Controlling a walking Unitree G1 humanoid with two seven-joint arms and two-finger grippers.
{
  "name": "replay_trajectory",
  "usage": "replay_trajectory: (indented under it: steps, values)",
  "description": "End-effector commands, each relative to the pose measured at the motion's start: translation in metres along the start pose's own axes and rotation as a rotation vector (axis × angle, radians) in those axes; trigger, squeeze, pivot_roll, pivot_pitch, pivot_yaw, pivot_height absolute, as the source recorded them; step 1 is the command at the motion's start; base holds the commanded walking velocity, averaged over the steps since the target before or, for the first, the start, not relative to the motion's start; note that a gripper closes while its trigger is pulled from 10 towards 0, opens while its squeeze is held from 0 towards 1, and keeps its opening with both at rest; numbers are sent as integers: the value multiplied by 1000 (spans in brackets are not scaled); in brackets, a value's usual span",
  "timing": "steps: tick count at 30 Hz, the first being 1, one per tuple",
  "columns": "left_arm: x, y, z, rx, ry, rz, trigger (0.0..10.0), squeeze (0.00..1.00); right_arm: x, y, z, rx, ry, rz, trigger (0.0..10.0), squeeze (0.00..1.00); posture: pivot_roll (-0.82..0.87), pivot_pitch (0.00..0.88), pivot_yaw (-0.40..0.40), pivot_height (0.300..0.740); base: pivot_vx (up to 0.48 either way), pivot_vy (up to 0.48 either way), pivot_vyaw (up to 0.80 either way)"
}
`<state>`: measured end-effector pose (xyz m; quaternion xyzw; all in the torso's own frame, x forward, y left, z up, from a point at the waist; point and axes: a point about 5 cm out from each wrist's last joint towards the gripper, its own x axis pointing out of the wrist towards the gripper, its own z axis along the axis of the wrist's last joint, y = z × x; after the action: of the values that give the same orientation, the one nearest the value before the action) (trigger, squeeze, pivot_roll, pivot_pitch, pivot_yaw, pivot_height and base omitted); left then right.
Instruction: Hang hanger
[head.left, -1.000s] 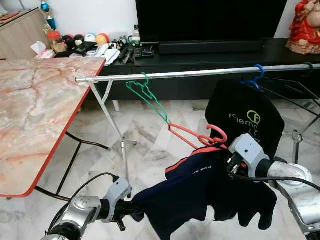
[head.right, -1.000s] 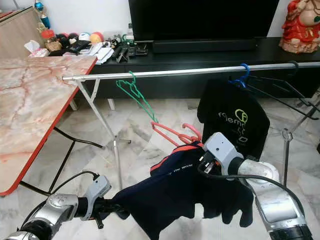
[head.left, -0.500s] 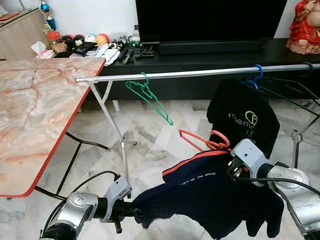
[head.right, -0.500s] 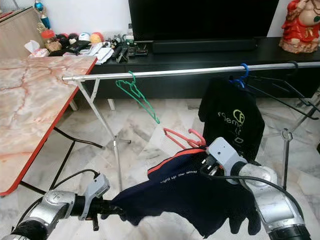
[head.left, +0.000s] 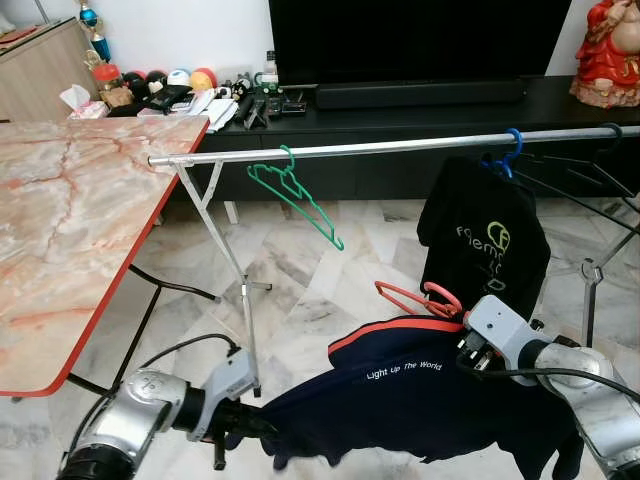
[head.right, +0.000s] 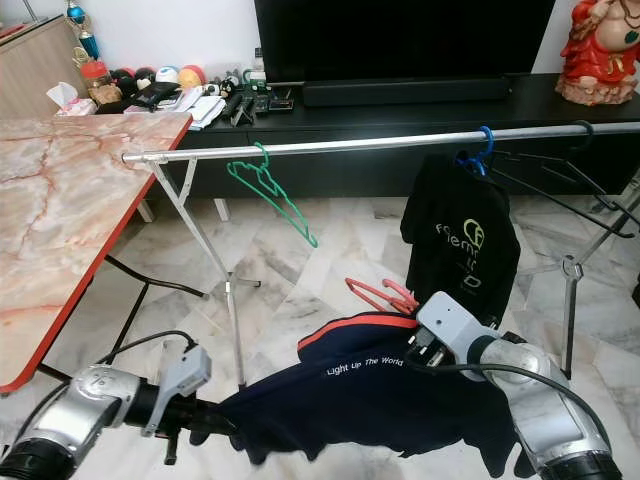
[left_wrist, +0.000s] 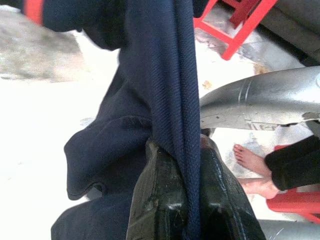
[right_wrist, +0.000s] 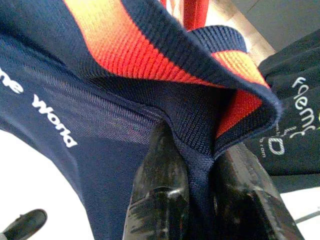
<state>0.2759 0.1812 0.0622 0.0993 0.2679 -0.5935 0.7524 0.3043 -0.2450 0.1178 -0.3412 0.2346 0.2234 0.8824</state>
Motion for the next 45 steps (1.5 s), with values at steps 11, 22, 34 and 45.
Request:
replay_trajectory:
  steps: [11, 22, 34, 45]
  values:
    - [1, 0, 2, -24, -11, 44, 10000, 1000, 1, -6, 4, -5, -21, -17, 10000, 0, -25, 70, 83, 740, 0, 0, 0]
    - [0, 1, 22, 1, -89, 44, 10000, 1000, 4, 20, 19, -26, -156, 210, 10000, 0, -21, 64, 71, 740, 0, 0, 0]
    - [20, -10, 64, 48, -245, -107, 10000, 1000, -4, 57, 11, -129, -157, 651, 10000, 0, -13, 55, 50, 740, 0, 0, 0]
    - [25, -18, 77, 57, -258, -205, 10000, 1000, -1, 63, 19, -134, -202, 652, 10000, 0, -10, 59, 71, 740, 0, 0, 0]
